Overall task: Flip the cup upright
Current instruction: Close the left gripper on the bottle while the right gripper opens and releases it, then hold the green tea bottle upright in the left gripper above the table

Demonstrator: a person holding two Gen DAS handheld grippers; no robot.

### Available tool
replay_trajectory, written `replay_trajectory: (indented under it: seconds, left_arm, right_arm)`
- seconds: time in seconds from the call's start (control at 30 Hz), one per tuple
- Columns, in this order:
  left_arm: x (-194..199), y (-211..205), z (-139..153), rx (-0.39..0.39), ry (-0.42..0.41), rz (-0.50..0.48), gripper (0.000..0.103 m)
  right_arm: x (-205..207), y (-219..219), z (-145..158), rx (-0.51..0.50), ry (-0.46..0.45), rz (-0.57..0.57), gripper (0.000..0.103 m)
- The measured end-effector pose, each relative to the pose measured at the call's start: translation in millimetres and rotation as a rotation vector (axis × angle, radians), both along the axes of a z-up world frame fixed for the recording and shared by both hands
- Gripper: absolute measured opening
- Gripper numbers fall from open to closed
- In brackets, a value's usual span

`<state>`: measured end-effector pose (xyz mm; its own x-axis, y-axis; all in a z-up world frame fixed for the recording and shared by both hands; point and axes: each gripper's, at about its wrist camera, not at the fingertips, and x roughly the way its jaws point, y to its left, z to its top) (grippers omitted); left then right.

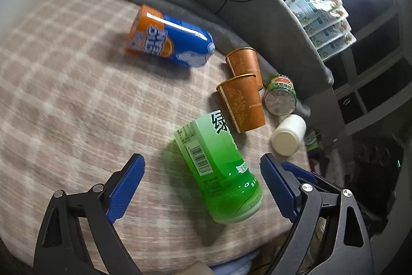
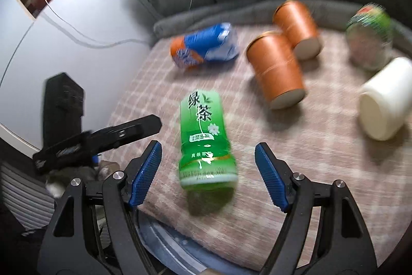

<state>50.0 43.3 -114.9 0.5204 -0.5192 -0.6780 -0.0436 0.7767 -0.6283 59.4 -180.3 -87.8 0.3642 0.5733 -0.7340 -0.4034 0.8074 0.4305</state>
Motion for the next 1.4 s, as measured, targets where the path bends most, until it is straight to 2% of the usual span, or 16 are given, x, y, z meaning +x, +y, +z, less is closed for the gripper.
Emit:
replay_trajectory:
  seconds: [0.3,0.43,0.7,0.97,1.17,1.4]
  left_arm:
    - [17,-13,-12,-0.068,0.052,0.030,0.090]
    - [25,-20,-15,-0.081,0.065,0.035,0.089]
    - [34,-27,-27,-0.091,0.098,0.046,0.084]
    - [39,-29,-37,-0.084,0.126,0.049,0.065]
    - [37,-34,-30,-0.055,0.095,0.042,0.064]
    - [29,-42,-8,0.032,-0.006,0.021,0.062]
  right_arm:
    - [-41,-66,30,0.021,-0.128,-0.172,0.078]
    - [-51,-91,28,0.032,-0.130,-0.235,0.078]
    - [-58,-117,21,0.041,-0.114,-0.290,0.078]
    - [-56,-127,16,0.037,-0.115,-0.335,0.078]
    - [-56,-132,19,0.034,-0.127,-0.364,0.078]
    - [-55,-132,18,0.032,-0.129,-0.369,0.078]
